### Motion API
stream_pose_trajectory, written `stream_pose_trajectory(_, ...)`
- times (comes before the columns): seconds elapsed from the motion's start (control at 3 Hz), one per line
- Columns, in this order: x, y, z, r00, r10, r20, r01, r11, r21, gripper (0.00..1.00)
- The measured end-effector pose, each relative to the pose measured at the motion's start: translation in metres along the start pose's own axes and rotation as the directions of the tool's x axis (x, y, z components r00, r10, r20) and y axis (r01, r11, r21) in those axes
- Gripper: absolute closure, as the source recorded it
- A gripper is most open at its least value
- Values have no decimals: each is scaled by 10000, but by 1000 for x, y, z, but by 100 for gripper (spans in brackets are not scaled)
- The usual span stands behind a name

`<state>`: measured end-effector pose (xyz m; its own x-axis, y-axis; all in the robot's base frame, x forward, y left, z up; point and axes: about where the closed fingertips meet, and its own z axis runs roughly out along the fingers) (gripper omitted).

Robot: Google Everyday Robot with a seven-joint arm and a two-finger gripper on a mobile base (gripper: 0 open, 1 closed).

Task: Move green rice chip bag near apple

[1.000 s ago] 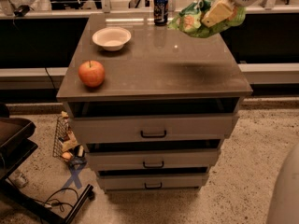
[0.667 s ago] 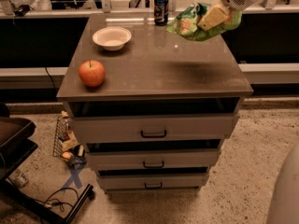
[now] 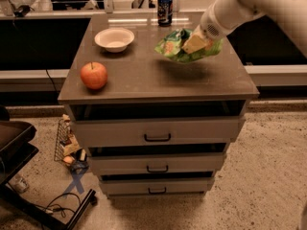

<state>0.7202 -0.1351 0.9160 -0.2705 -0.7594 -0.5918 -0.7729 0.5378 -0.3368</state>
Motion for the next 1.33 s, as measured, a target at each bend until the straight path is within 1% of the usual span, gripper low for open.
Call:
stream_pose_trajectory(0.33, -9, 19, 34, 9950, 728, 687, -732, 9973, 28, 100)
stream_pose_trajectory(0.67, -36, 32, 28, 9803, 876, 1770, -905, 9959, 84, 100)
stream_pose_trajectory(1.0, -64, 50, 2, 9619, 516, 2683, -589, 9981, 195, 100)
stream_pose_trajectory(1.33, -68, 62, -18, 9550, 461, 2931, -587, 9977, 343, 100)
